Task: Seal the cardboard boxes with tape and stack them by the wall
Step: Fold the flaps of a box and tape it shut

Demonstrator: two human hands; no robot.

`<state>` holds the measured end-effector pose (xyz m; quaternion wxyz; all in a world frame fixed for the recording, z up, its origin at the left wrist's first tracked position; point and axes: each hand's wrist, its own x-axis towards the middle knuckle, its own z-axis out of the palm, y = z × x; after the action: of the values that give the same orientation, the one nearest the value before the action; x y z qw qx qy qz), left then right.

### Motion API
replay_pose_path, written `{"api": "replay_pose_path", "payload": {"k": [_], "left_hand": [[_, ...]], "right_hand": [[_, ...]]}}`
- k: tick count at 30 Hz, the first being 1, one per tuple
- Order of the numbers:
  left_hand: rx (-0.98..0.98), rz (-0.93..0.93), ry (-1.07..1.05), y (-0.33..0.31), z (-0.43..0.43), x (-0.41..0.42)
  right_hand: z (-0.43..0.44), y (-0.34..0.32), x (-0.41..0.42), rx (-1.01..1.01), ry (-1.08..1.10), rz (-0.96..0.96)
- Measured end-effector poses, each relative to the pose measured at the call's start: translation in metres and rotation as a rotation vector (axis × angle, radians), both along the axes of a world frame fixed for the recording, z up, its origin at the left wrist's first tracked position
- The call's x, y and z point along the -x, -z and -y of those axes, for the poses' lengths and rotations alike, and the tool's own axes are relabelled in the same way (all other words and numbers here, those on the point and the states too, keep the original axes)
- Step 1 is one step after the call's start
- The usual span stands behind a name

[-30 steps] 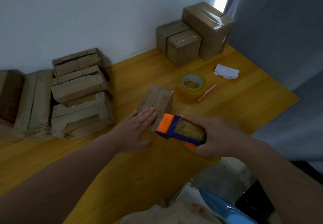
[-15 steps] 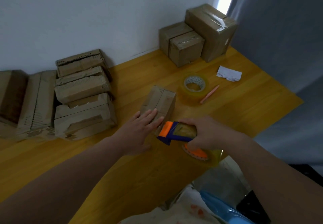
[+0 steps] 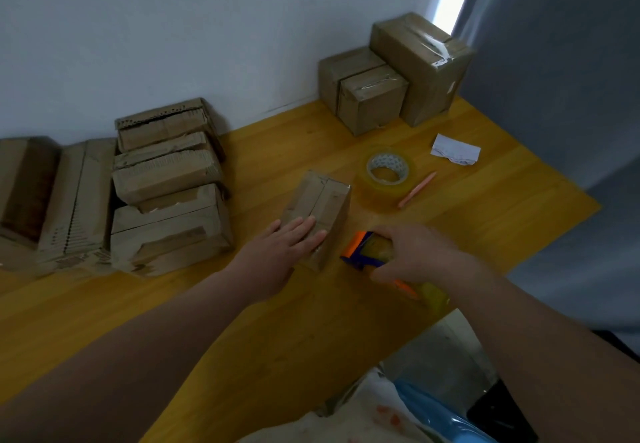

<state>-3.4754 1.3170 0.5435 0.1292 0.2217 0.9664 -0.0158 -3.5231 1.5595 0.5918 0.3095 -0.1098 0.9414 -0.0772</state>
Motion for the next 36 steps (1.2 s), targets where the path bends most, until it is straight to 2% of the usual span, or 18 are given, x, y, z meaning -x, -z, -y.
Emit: {"api": "replay_pose_path", "payload": {"k": [3, 8, 11, 14, 19, 21, 24, 28, 32, 36], "left_hand": [[0.038, -0.062, -0.008, -0.004, -0.002, 0.000], [-0.066, -0.310, 0.049, -0.018, -0.002, 0.000], [-0.098, -0.293, -0.031, -0.032, 0.001, 0.009], [-0.138, -0.280, -0.149, -0.061, -0.004, 0.024], [-0.054, -0.175, -0.130, -0.090, -0.008, 0.047], [0.008, -0.091, -0.109, -0.089, -0.013, 0.051], [0.056, 0.028, -0.111, -0.082, -0.030, 0.048], [-0.003, -0.113, -0.115, -0.078, -0.046, 0.033], [-0.210, -0.280, -0.200, -0.070, -0.040, 0.004], [-0.299, -0.143, -0.195, -0.050, -0.034, -0.016]], "right_hand": [[-0.006, 0.012, -0.004, -0.078, 0.022, -0.161], [-0.010, 0.036, -0.006, -0.171, 0.007, -0.186], [-0.010, 0.047, -0.007, -0.203, -0.029, -0.159], [-0.008, 0.050, -0.008, -0.153, -0.025, -0.088], [-0.009, 0.036, -0.004, -0.079, -0.047, -0.105], [-0.007, 0.028, -0.002, -0.006, -0.030, -0.148], [0.000, 0.019, -0.005, 0.228, 0.009, -0.150], [0.009, 0.018, -0.013, 0.552, 0.124, -0.010], [0.011, 0.021, -0.014, 0.680, 0.224, 0.038], [0.013, 0.026, -0.009, 0.775, 0.371, 0.044]]}}
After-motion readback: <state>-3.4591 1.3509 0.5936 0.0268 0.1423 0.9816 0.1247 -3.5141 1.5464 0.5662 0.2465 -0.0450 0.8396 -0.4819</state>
